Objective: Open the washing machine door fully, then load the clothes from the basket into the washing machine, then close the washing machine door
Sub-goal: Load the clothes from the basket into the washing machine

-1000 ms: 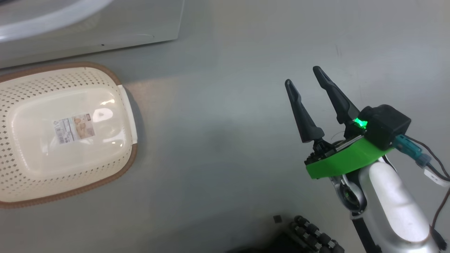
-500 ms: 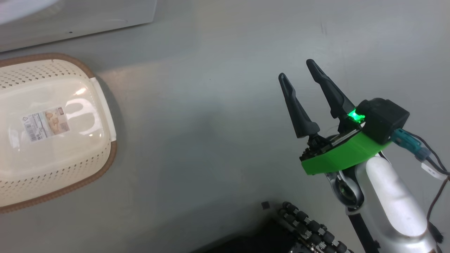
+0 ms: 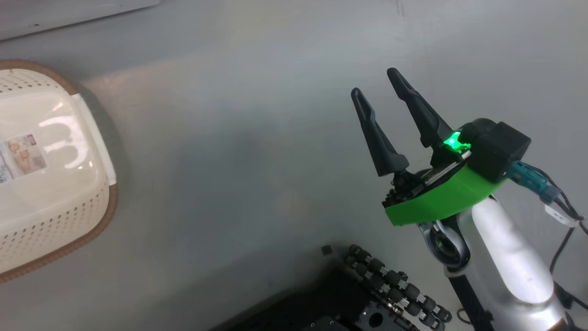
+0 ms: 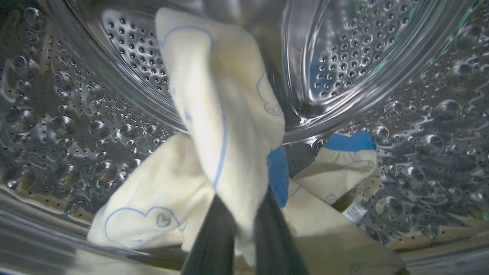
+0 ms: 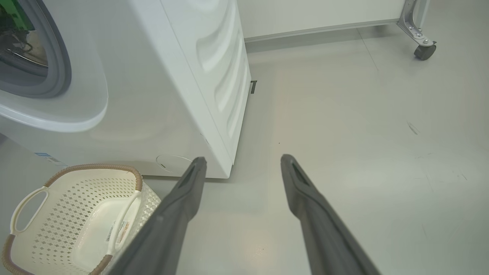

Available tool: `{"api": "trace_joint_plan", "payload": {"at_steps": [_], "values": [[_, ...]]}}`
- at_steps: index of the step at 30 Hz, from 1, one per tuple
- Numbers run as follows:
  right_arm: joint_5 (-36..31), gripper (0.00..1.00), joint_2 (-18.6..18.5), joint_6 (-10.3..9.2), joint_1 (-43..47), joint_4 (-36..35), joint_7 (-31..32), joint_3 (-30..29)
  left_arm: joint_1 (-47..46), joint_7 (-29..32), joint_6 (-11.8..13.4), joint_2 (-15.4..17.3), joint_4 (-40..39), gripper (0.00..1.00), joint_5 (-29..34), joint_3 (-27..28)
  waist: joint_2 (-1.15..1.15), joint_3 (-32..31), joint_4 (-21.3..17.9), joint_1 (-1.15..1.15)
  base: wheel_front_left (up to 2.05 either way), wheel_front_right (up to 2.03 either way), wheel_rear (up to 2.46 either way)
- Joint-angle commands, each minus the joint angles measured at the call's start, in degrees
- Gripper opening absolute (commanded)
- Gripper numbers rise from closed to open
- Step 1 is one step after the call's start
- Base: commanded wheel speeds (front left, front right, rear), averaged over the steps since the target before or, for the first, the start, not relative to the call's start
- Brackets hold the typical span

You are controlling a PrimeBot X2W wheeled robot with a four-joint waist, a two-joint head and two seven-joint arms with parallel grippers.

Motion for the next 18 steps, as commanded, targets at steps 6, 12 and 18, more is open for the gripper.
{"api": "trace_joint_plan", "payload": {"at_steps": [6, 12, 18], "values": [[1.65, 1.0, -0.11, 0.42, 0.73, -1.67, -0.53, 2.0, -6.12, -7.1, 0.75, 2.45, -0.55, 0.0, 1.22, 2.36, 0.0, 3.18, -2.89, 0.0, 0.0, 0.0, 0.0], [2.08, 1.0, -0.11, 0.42, 0.6, -1.62, -0.53, 2.39, -6.57, -8.9, 2.73, 1.12, 1.22, 0.0, 0.51, 3.15, 0.0, 3.58, -3.11, 0.0, 0.0, 0.0, 0.0], [1.96, 1.0, -0.11, 0.42, 0.24, -1.52, -0.53, 1.96, -5.72, -6.56, 3.72, -0.63, 1.64, 1.0, -1.92, 3.97, 0.0, 3.76, -2.48, 0.0, 0.0, 0.0, 0.0]]}}
